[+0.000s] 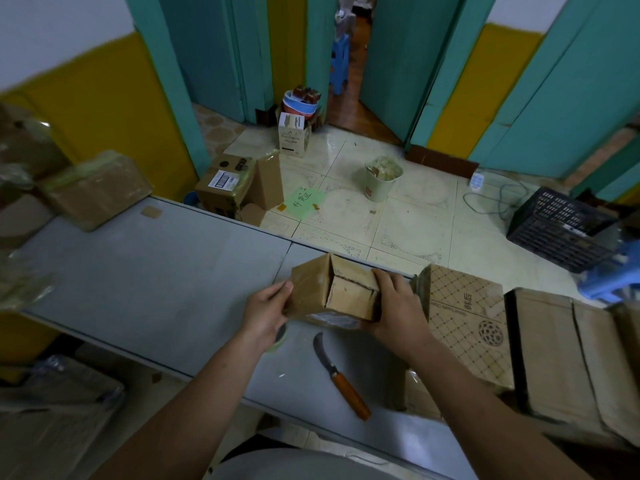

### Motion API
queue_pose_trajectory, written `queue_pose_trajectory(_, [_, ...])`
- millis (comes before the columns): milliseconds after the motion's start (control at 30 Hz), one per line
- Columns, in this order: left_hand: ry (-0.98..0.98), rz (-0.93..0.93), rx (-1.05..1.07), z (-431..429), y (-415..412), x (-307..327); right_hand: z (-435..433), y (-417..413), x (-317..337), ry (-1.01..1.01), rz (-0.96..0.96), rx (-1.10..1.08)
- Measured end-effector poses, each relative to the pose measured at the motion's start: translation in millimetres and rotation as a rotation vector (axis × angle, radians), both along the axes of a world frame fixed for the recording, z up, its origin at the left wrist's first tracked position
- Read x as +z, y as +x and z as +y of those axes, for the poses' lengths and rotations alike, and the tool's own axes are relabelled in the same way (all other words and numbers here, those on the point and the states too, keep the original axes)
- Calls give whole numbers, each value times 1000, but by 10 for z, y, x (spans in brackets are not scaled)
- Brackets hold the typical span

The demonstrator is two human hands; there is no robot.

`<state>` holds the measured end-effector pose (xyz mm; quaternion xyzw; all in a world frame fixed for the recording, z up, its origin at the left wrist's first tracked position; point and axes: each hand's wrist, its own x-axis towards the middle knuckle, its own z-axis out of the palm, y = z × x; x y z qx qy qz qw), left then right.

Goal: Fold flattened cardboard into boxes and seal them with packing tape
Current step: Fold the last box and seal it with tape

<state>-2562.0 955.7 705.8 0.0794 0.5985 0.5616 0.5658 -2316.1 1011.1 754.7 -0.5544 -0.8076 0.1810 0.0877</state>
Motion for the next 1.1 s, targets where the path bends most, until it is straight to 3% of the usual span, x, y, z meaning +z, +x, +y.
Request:
queue_pose_trajectory(100, [-34,-44,30,49,30,-58,19,2,17,19,-53,6])
queue_pose_trajectory(267, [-4,-120,38,92,-16,-32,28,-3,46,-39,18,1])
queue_pose_trajectory(533, [118,-225,-80,92,-91,109,28,-57,103,-276,255,30])
queue_pose_trajectory(667, [186,-168,-110,87,-24,198,-6,-47,125,-540,419,127])
queue_pose_trajectory(767, [275,53,-112,118,7,334,-102,-89,95,-697,565,159])
queue_pose_trajectory(900, [348,505,-101,284,96,560,-157,-253,-99,-643,662,-32])
queue_pose_trajectory(1000, [447,690,-156,494,243,704,-180,-426,-213,-745,954,-291])
queue_pose_trajectory(1100, [395,878,-316,670,389,743,-243,-572,-247,-991,1282,-608])
